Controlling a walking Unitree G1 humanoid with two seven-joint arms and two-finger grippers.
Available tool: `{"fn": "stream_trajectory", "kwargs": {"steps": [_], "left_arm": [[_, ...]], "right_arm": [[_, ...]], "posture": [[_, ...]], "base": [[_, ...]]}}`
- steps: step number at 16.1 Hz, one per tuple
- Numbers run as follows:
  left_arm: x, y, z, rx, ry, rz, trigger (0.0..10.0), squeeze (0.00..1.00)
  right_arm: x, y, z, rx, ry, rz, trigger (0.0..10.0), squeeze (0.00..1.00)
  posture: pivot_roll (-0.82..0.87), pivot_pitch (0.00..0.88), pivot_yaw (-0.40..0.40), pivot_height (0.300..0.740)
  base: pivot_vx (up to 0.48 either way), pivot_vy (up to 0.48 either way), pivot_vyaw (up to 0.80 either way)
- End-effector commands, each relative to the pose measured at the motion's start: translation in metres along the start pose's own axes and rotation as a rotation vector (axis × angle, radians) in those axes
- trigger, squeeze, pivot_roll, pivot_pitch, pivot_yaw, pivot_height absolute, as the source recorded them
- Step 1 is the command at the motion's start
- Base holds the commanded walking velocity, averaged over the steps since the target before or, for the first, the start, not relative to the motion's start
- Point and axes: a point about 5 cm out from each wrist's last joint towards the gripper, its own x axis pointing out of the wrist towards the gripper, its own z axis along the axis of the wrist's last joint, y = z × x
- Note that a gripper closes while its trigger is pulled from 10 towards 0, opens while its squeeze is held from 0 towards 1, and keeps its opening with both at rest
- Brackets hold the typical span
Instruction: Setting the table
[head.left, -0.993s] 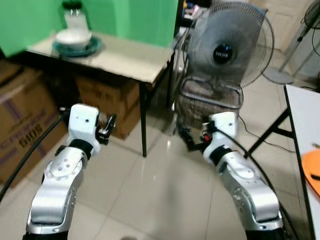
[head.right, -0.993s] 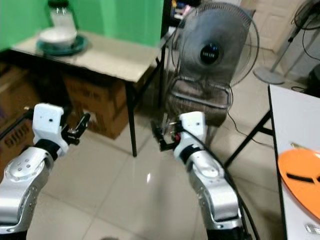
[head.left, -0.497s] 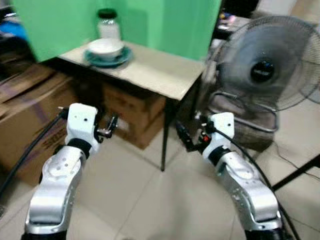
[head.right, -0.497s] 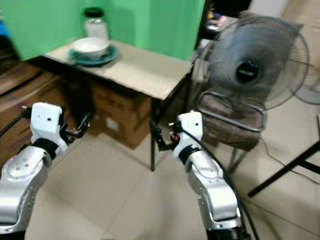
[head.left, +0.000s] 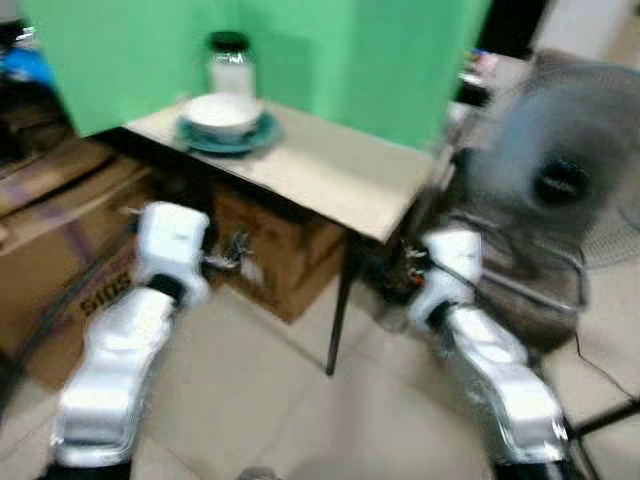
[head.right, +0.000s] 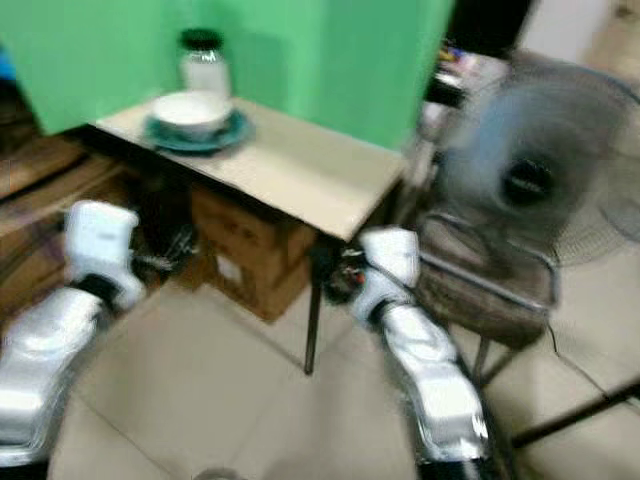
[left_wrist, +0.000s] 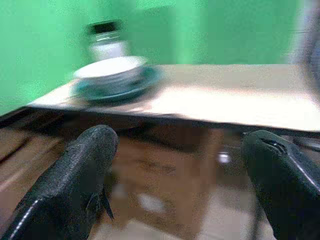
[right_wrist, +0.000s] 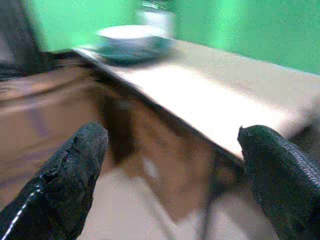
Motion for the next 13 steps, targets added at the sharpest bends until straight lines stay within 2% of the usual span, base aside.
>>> {"fn": "stream_trajectory", "kwargs": {"steps": [1, 10, 13], "left_arm": [[0.0024, -0.0084, 0.0034, -0.001, -0.017, -0.036, 10.0, 1.0], [0.0008, -0.0074, 0.0029, 0.003, -0.027, -0.03, 10.0, 1.0], [0.0003, -0.0071, 0.0029, 0.006, -0.029, -0.027, 10.0, 1.0]], "right_arm": [[-0.0033, -0.0097, 0.002, -0.01, -0.009, -0.028, 10.0, 1.0], [0.0016, -0.0074, 0.0026, -0.027, -0.02, 0.027, 10.0, 1.0], [0.0022, -0.0096, 0.0036, -0.005, -0.027, 0.015, 10.0, 1.0]], "posture": [[0.17, 0.0, -0.029, 0.74], [0.2, 0.0, -0.056, 0.74], [0.2, 0.0, -0.058, 0.74]], "base": [[0.446, 0.0, 0.8], [0.445, 0.0, 0.76], [0.447, 0.0, 0.0]]}}
